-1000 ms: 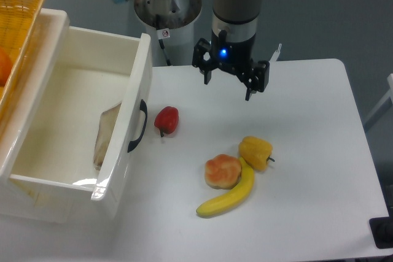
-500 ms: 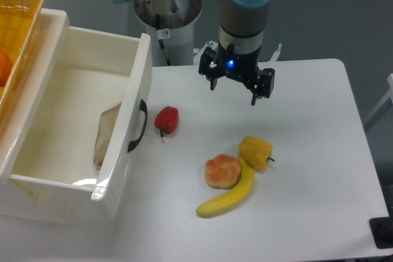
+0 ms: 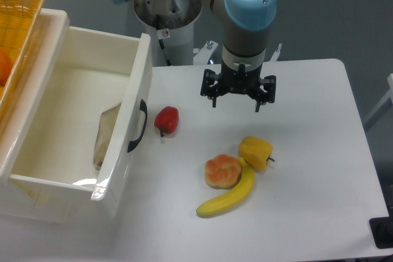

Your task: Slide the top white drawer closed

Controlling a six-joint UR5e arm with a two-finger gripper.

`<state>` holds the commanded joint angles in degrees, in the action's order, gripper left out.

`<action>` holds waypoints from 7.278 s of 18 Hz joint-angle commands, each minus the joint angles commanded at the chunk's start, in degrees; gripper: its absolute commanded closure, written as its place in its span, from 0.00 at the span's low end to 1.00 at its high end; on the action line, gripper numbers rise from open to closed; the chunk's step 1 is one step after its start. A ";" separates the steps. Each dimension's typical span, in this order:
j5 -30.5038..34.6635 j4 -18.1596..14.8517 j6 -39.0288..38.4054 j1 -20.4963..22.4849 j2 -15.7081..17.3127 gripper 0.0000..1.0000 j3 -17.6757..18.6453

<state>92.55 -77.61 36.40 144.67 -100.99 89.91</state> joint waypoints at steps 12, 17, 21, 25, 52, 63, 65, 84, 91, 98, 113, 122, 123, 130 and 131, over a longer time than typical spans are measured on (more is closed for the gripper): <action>4.31 3.78 -15.22 -8.53 -7.91 0.00 1.76; -1.13 3.87 -13.47 -9.32 -10.46 0.00 1.23; -7.55 3.69 -9.15 -8.70 -10.90 0.00 1.67; -11.59 3.78 -8.54 -8.70 -11.43 0.00 1.67; -15.20 3.25 -7.22 -11.60 -10.20 0.00 1.85; -17.40 3.07 -7.74 -14.33 -9.05 0.00 1.85; -18.01 3.07 -7.92 -15.12 -9.05 0.00 1.85; -18.19 3.16 -12.67 -21.45 -8.26 0.00 1.85; -18.28 3.16 -12.67 -22.15 -8.26 0.00 1.85; -17.93 3.07 -12.58 -21.89 -8.26 0.00 1.67; -9.06 2.90 -8.73 -9.68 -6.50 0.00 -3.08; -3.95 0.00 4.28 -1.68 -4.84 0.00 -2.20; -3.87 -0.35 5.43 -0.80 -4.75 0.00 -2.20; 0.52 -3.24 8.25 5.26 -1.23 0.00 -2.02; 0.70 -4.12 8.86 6.66 -1.06 0.00 -2.11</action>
<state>93.25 -81.73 45.26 151.33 -102.04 87.80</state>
